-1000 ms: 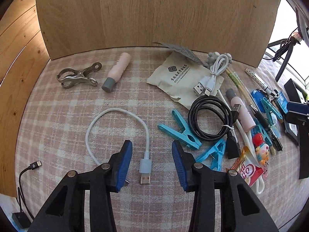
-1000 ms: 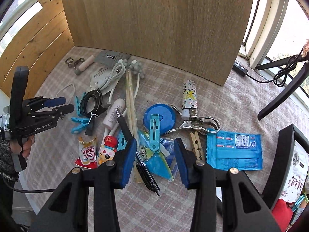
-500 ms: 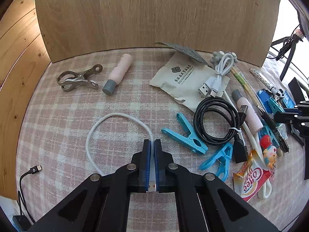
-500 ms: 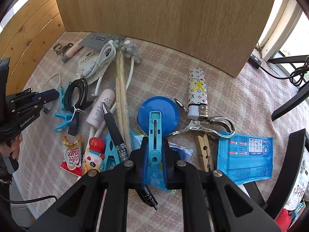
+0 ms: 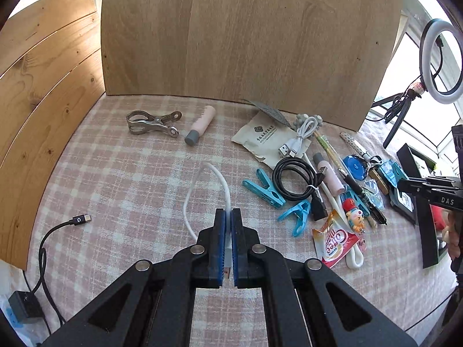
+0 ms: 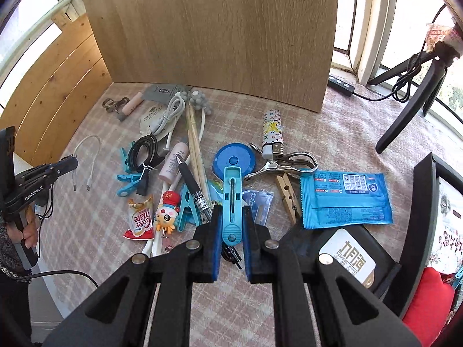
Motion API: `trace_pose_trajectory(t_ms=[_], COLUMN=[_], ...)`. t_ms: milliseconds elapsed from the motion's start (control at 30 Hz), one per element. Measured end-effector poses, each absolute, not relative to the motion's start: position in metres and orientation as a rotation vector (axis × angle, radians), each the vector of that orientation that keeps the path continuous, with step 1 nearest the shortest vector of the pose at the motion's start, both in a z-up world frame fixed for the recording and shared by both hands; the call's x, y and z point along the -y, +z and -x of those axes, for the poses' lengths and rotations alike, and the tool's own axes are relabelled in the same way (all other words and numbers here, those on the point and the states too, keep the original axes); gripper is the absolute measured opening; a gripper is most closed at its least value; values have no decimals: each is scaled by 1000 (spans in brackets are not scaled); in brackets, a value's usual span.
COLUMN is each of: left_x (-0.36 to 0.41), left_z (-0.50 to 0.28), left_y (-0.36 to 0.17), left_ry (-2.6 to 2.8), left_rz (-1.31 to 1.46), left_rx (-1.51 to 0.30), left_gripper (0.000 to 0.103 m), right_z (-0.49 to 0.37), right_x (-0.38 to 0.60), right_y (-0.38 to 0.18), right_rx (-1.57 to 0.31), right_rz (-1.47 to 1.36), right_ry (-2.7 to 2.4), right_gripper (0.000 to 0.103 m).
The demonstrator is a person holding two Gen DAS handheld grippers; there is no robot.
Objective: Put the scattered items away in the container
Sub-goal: 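Grasp the white USB cable with the left tool while the right tool grasps the blue clip, then carry the cable and blue clip into the black tray and release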
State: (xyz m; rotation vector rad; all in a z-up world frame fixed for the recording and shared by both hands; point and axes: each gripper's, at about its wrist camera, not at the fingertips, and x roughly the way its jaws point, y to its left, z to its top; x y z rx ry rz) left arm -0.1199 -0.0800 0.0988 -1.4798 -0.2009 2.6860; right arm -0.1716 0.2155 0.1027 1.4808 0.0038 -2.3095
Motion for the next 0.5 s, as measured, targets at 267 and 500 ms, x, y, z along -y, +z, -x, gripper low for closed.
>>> trace_pose_trajectory(t_ms=[267,500], left_x=[28,-83], left_z=[98,99], left_y=[144,173], left_ry=[2621,2452], left_rz=[1323,1170], left_rx=[142,62], left_gripper=[3,3], right_z=[122,74], right_x=[-288,-393], right_y=[148,163], right_rx=[150,280], right_rz=[-1403,-1451], right_ry=[-2439,-2626], right_gripper=[12,12])
